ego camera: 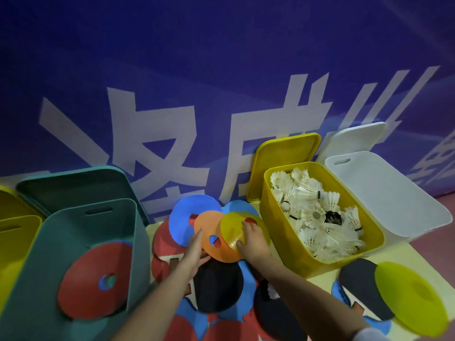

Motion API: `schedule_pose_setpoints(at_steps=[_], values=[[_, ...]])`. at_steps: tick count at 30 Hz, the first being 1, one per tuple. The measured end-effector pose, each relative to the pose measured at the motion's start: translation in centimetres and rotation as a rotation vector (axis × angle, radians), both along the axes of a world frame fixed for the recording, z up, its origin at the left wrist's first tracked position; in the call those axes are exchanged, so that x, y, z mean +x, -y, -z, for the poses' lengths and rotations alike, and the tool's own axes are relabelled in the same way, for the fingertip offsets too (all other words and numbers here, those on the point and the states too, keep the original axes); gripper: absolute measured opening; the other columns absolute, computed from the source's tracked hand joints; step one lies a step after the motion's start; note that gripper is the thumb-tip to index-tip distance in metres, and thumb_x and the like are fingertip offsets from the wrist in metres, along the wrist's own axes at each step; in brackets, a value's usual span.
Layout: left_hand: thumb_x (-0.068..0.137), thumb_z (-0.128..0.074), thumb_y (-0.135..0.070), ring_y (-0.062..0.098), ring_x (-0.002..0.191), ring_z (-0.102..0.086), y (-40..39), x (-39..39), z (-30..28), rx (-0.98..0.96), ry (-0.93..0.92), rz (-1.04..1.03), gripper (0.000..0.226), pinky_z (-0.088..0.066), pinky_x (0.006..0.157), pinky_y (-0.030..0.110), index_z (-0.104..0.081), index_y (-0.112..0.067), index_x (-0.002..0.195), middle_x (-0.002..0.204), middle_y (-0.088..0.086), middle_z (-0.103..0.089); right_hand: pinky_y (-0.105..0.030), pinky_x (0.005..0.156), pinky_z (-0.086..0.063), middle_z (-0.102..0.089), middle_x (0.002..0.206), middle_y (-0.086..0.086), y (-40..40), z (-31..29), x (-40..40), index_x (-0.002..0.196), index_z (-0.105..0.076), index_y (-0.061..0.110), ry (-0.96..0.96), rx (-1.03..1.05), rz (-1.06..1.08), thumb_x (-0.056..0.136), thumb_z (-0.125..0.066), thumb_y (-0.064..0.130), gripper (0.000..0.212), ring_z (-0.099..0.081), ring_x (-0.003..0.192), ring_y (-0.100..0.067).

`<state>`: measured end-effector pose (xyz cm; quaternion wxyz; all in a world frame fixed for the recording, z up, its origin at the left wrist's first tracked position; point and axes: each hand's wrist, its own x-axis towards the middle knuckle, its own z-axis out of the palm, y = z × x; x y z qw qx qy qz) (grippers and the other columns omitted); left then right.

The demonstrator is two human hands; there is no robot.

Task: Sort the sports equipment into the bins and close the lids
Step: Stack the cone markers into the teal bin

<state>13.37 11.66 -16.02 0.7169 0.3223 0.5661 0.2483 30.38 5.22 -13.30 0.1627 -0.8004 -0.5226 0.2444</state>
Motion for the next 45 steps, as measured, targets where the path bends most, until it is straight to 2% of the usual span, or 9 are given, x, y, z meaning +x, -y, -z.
schedule_pose_setpoints(at_steps=[7,12,18,21,27,31,35,39,45], values=[[0.091,-0.047,-0.059,0.027,0.102,-0.061,-1.4,2.3,1.8,-0.097,0.106,-0.093,0.048,-0.049,0.095,0.041,-0.056,-0.021,0.118,0.110,0.014,-0.066,-0.040,0.106,-0.032,-0.036,0.143,-0.010,-2.9,3.5,1.7,0.150,-0.024,0.020,0.174,-0.146,-0.157,0.088,-0.056,0.034,0.071,-0.035,0.131,-0.032],[0.081,-0.053,-0.068,0.027,0.111,-0.061,-2.1,3.0,3.1,-0.088,0.098,-0.099,0.064,-0.049,0.096,0.043,-0.054,-0.025,0.129,0.120,0.011,-0.065,-0.041,0.108,-0.031,-0.035,0.144,-0.012,-3.4,4.9,3.0,0.150,-0.022,0.024,0.180,-0.200,-0.175,0.089,-0.055,0.031,0.070,-0.035,0.132,-0.032],[0.093,-0.054,-0.039,0.016,0.088,-0.061,-2.5,3.0,-1.2,0.166,0.041,-0.078,0.025,-0.049,0.077,0.029,-0.060,-0.022,0.111,0.100,0.004,-0.064,-0.037,0.099,-0.037,-0.050,0.135,-0.008,-3.1,4.2,4.0,0.144,-0.037,0.024,-0.073,0.018,-0.068,0.088,-0.056,0.024,0.059,-0.045,0.127,-0.027],[0.095,-0.055,-0.030,0.013,0.105,-0.060,-2.2,1.3,-4.6,0.397,-0.014,-0.053,0.031,-0.048,0.085,0.025,-0.057,-0.023,0.124,0.114,-0.003,-0.063,-0.035,0.100,-0.040,-0.051,0.136,-0.006,-2.5,2.8,3.8,0.141,-0.042,0.021,-0.211,0.158,0.054,0.088,-0.061,0.029,0.056,-0.047,0.127,-0.024],[0.069,-0.054,-0.066,0.009,0.116,-0.044,0.5,-3.7,-7.0,1.032,-0.615,0.270,0.074,-0.038,0.099,0.028,-0.052,-0.030,0.134,0.125,-0.005,-0.046,-0.037,0.110,-0.033,-0.041,0.147,-0.004,0.1,-1.1,2.0,0.148,-0.031,0.019,-0.416,0.259,0.160,0.067,-0.074,0.062,0.101,-0.036,0.136,-0.020],[0.067,-0.048,-0.070,0.024,0.126,-0.041,2.9,-5.6,-4.8,1.140,-0.923,0.434,0.077,-0.039,0.104,0.041,-0.053,-0.028,0.132,0.134,0.002,-0.045,-0.040,0.113,-0.030,-0.032,0.151,-0.004,2.9,-1.1,0.7,0.150,-0.022,0.028,-0.452,0.156,0.126,0.056,-0.076,0.070,0.116,-0.028,0.141,-0.022],[0.062,-0.042,-0.075,0.029,0.124,-0.046,5.2,-6.2,-1.7,1.058,-1.086,0.615,0.085,-0.041,0.100,0.043,-0.052,-0.027,0.131,0.130,0.005,-0.049,-0.032,0.107,-0.033,-0.038,0.146,-0.006,6.2,-0.5,0.0,0.146,-0.032,0.026,-0.520,0.148,0.149,0.080,-0.068,0.050,0.079,-0.036,0.136,-0.022],[0.070,-0.051,-0.071,0.026,0.136,-0.031,7.1,-6.1,-0.2,0.964,-1.222,0.851,0.083,-0.023,0.112,0.041,-0.036,-0.033,0.142,0.148,0.003,-0.034,-0.034,0.110,-0.030,-0.037,0.149,-0.005,8.6,-0.4,-0.5,0.147,-0.033,0.025,-0.542,0.145,0.190,0.095,-0.050,0.042,0.058,-0.035,0.137,-0.021],[0.065,-0.040,-0.067,0.032,0.131,-0.040,7.7,-7.1,0.2,1.009,-1.133,0.829,0.083,-0.032,0.108,0.045,-0.048,-0.025,0.137,0.142,0.009,-0.042,-0.032,0.104,-0.039,-0.055,0.136,-0.004,11.0,-0.5,-0.3,0.139,-0.048,0.016,-0.345,0.286,0.222,0.102,-0.038,0.030,0.040,-0.048,0.128,-0.022]])
